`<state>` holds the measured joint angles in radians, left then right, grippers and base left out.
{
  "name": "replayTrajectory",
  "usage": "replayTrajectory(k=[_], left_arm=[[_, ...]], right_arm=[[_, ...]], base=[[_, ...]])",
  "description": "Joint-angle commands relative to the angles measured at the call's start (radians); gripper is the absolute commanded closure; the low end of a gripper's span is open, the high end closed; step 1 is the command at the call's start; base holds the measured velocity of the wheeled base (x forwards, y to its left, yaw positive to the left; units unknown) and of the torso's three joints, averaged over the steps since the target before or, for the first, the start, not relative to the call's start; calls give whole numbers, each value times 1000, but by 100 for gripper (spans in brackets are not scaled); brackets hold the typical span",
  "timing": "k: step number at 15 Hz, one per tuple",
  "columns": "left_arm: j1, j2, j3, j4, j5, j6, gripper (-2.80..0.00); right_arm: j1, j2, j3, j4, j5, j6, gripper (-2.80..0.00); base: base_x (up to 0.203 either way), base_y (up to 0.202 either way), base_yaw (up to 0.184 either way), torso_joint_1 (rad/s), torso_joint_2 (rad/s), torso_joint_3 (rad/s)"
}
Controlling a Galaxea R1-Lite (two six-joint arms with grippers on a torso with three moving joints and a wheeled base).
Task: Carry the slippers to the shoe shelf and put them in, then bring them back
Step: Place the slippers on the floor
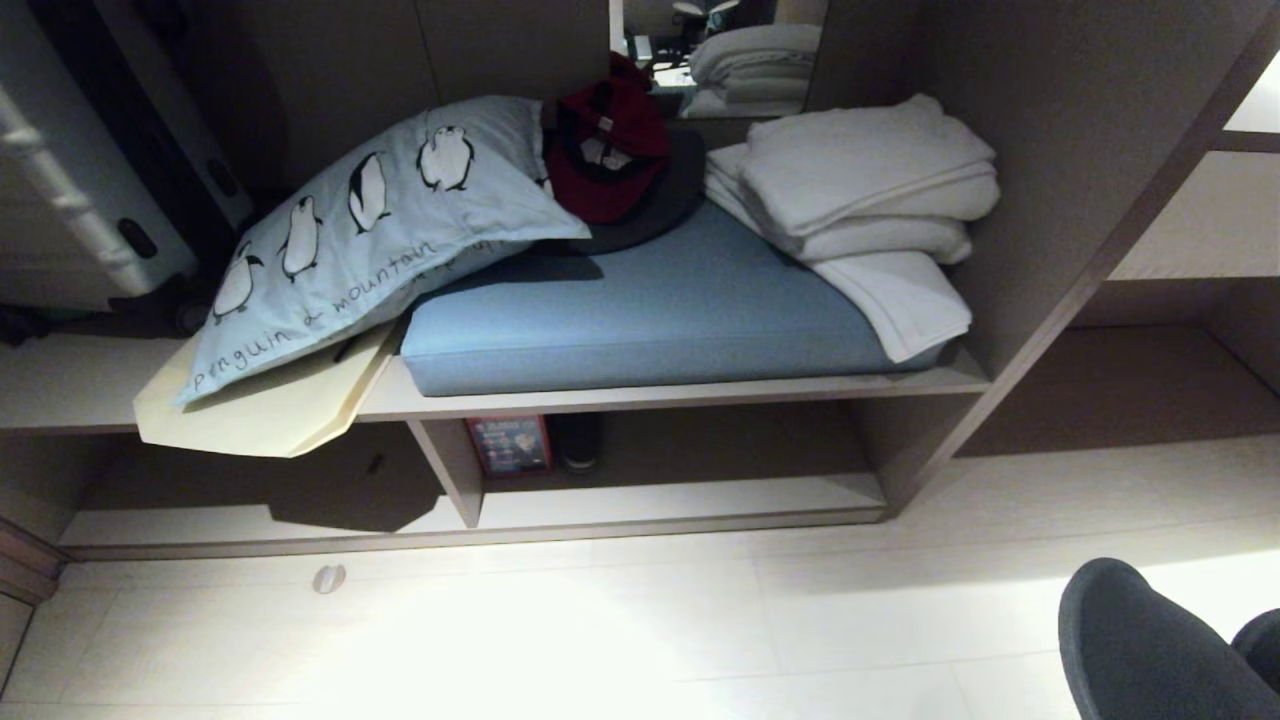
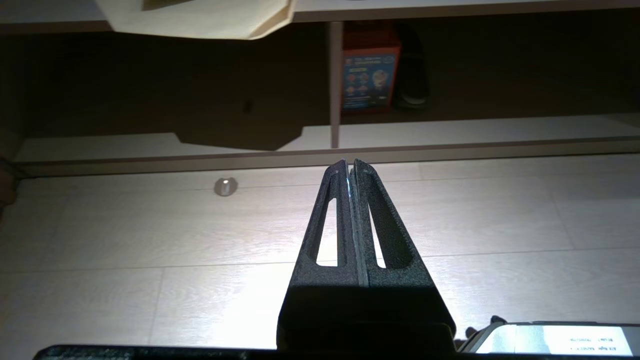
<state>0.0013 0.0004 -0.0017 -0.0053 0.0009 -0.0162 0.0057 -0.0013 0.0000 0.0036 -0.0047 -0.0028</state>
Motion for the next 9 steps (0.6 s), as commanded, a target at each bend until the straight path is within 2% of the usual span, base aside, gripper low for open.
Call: replayTrajectory(k=[1,9], left_arm=[[0,0,0,-1,0,-1,0],[0,0,0,-1,1,-1,0]], right_arm=[[0,1,2,-1,0,0,0],[0,1,2,-1,0,0,0]], base=[[0,-197,3,0,7,-2],[0,-198,2,3,2,4]])
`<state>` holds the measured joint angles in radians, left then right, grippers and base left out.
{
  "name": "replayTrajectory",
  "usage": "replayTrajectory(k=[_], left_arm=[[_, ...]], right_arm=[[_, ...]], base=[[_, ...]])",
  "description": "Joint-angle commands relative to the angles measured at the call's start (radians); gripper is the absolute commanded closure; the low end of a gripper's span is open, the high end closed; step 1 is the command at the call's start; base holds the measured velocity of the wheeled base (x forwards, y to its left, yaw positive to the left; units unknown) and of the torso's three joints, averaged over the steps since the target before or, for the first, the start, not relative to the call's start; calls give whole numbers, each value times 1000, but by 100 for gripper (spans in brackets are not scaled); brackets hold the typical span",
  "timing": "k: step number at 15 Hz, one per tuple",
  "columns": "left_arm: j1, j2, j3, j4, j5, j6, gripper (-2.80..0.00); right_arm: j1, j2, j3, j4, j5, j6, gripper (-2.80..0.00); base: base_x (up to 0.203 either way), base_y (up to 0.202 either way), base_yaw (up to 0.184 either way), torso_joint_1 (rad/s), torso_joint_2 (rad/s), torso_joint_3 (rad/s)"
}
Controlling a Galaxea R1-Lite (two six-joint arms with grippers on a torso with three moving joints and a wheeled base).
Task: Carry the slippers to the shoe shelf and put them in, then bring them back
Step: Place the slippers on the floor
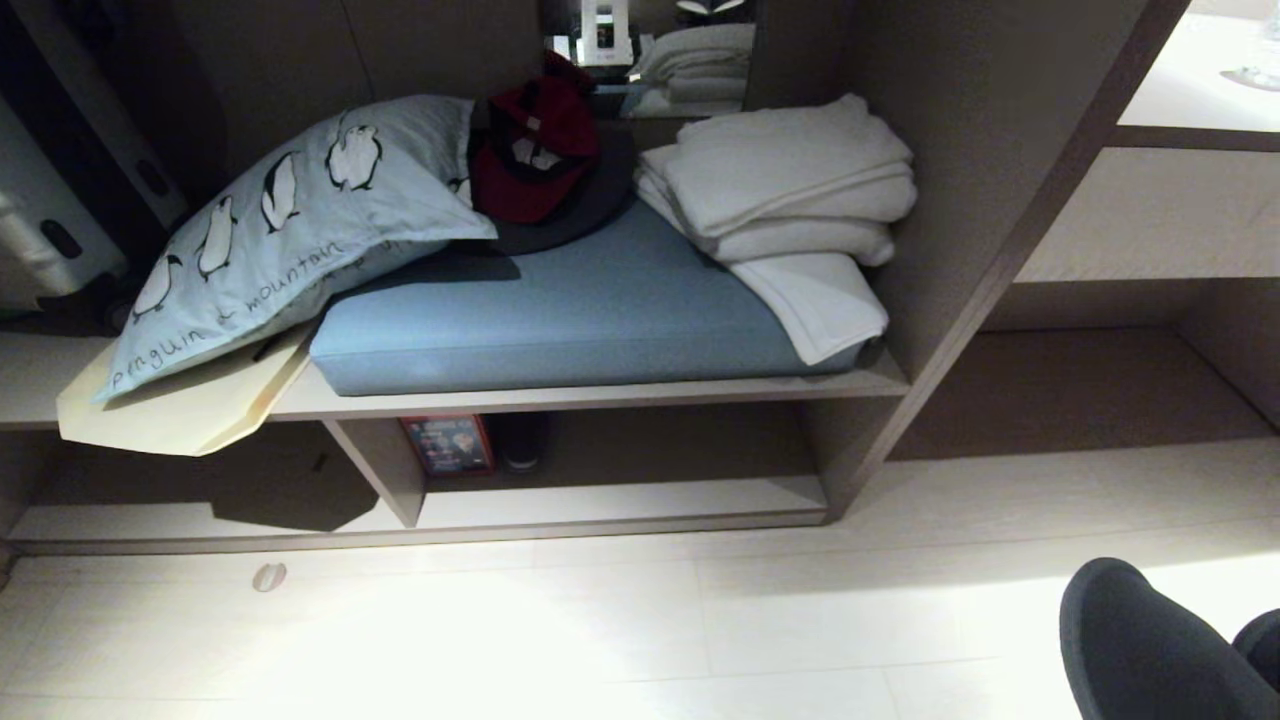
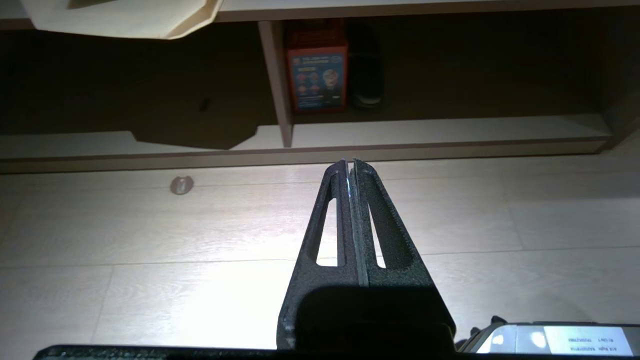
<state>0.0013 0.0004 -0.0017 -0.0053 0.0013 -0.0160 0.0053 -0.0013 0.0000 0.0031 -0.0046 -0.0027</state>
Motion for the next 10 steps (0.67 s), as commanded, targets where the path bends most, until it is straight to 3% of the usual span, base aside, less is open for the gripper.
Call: replayTrajectory(k=[1,10], left_arm=[[0,0,0,-1,0,-1,0],[0,1,0,-1,0,1,0]], right_arm=[[1,1,2,0,0,0,0],[1,1,2,0,0,0,0]], base=[[0,-199,-1,-1,4,4],[0,-198,2,3,2,3]])
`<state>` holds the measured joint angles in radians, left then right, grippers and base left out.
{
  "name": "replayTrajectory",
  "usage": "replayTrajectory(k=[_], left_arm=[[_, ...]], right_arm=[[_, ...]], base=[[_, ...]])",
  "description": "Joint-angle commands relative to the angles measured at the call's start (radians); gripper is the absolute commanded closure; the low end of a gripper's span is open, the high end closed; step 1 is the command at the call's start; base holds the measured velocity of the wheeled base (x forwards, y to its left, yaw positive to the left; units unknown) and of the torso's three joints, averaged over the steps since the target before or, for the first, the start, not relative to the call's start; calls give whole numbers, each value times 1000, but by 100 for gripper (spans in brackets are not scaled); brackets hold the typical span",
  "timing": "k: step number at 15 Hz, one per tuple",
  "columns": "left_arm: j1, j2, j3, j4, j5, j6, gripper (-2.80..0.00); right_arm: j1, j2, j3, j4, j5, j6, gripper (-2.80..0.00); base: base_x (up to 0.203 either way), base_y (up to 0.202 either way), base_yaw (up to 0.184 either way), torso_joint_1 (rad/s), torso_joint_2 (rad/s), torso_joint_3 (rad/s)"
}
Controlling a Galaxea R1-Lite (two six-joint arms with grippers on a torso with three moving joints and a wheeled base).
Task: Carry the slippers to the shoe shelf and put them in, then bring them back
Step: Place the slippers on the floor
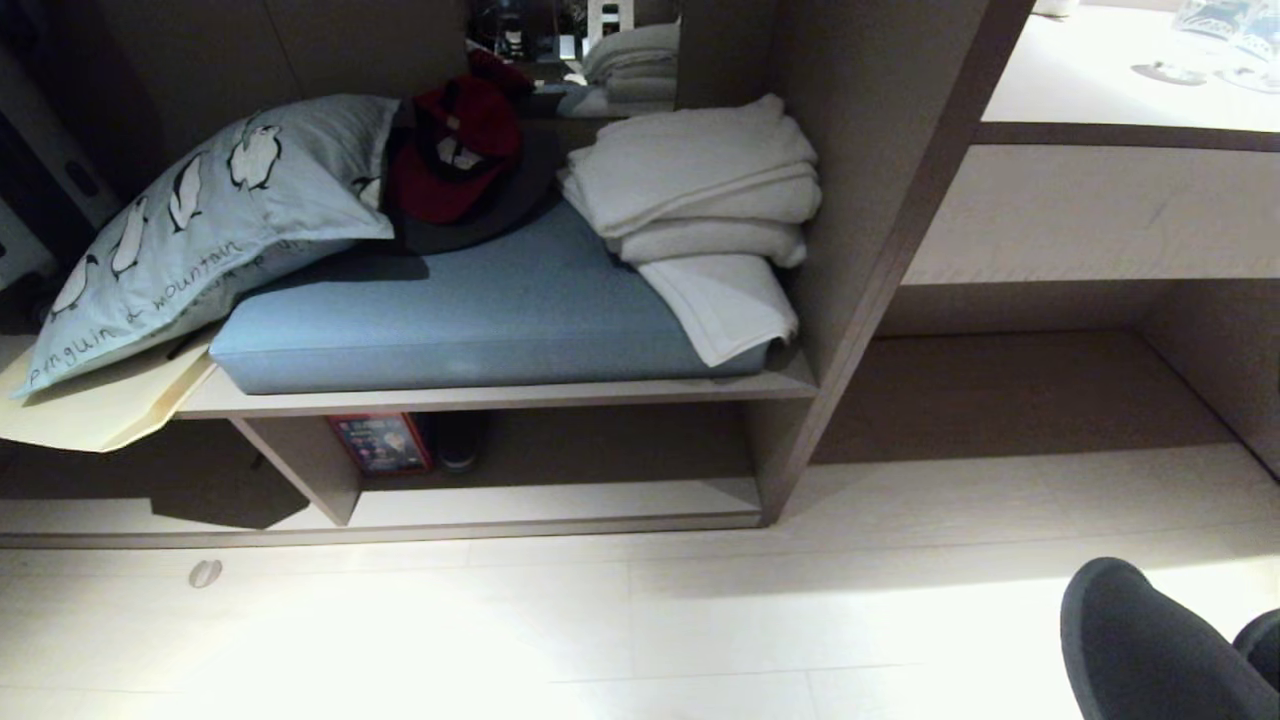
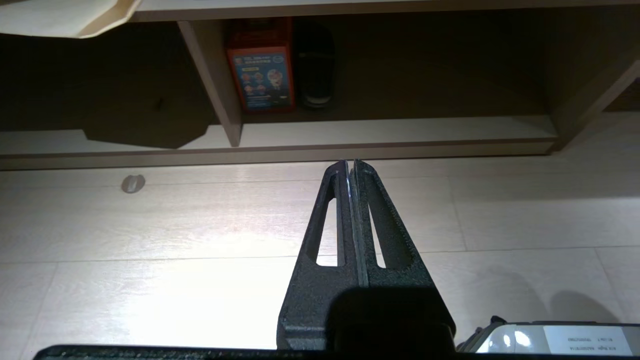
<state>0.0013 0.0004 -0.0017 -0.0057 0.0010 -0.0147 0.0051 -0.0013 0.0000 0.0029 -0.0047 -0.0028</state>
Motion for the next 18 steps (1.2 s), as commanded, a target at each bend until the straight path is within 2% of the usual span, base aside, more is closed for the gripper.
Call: replayTrajectory(k=[1,18], left_arm=[[0,1,0,0,1,-1,0],[0,1,0,0,0,-1,0]], right_arm=[[1,1,2,0,0,0,0],[1,1,2,0,0,0,0]], base=[[0,-198,4,6,7,2],[0,-196,2,3,2,3]])
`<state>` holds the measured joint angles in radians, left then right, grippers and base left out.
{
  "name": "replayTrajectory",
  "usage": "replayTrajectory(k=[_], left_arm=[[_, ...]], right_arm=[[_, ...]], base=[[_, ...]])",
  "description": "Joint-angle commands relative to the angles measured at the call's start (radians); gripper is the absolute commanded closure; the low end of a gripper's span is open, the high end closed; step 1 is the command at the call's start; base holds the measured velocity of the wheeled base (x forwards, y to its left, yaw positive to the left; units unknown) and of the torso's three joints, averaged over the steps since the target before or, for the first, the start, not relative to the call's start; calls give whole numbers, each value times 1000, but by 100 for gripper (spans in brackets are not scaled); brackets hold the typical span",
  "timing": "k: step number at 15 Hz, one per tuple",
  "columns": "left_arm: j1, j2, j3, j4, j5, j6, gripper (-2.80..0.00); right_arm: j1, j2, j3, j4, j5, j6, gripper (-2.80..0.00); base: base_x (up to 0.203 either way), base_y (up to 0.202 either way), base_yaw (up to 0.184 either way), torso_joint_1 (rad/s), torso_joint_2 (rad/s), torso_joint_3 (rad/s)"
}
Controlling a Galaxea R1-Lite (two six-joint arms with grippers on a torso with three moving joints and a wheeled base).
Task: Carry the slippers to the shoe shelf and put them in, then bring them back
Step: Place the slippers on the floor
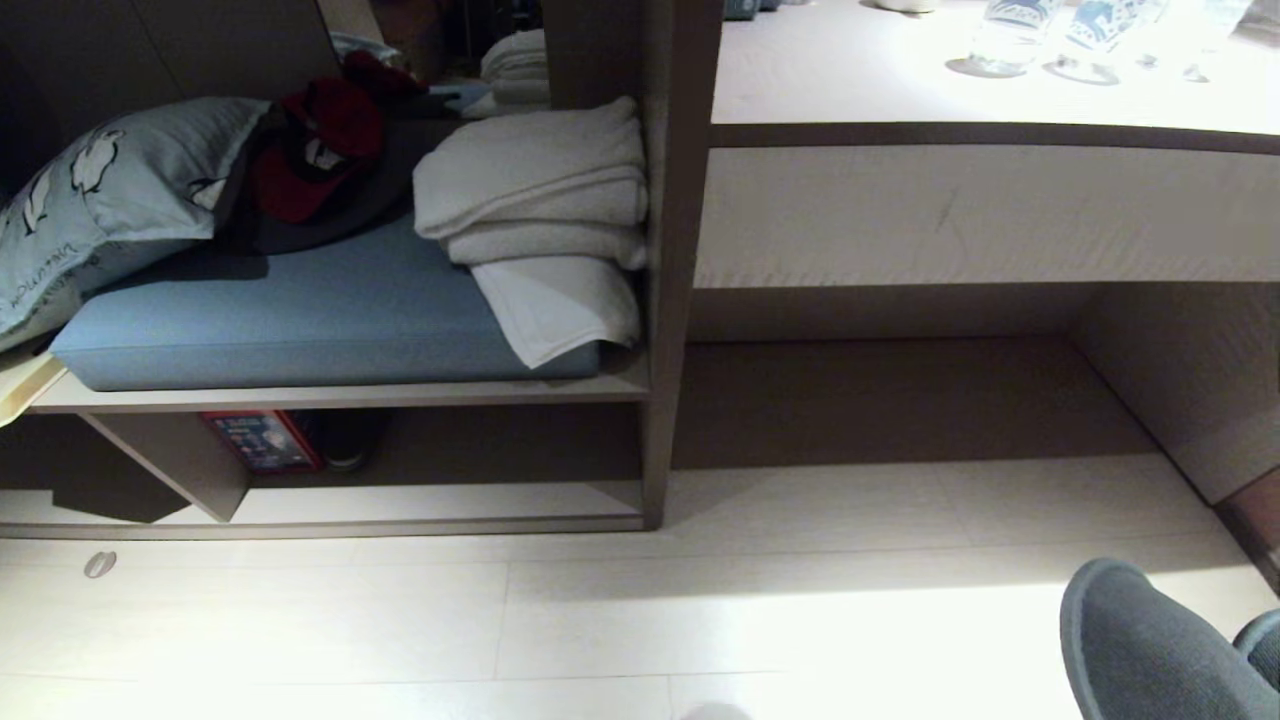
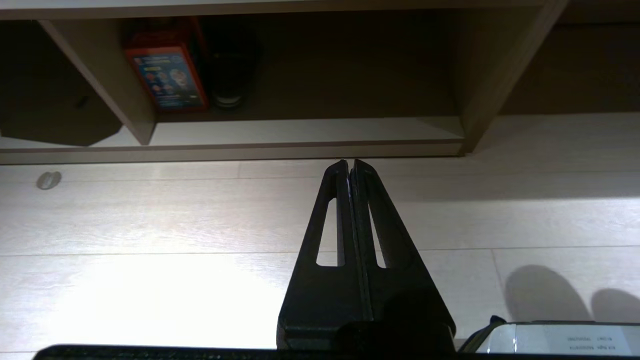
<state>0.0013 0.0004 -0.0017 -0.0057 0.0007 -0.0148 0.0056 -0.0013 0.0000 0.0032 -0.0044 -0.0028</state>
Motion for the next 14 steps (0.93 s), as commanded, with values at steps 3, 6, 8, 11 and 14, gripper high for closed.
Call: replayTrajectory(k=[3,6,8,11,14], left_arm=[[0,1,0,0,1,0,0],[0,1,0,0,-1,0,0],[0,1,0,0,1,0,0],[0,1,0,0,1,0,0],[0,0,0,0,1,0,0]], right_arm=[[0,1,2,0,0,0,0],[1,1,2,0,0,0,0],[-1,1,2,0,0,0,0],[1,1,2,0,0,0,0],[1,1,2,0,0,0,0]], base=[[0,-195,1,2,2,3],[0,-197,3,0,3,3],[0,-197,1,1,0,2],[0,-196,2,2,2,2],[0,-198,1,3,5,2]])
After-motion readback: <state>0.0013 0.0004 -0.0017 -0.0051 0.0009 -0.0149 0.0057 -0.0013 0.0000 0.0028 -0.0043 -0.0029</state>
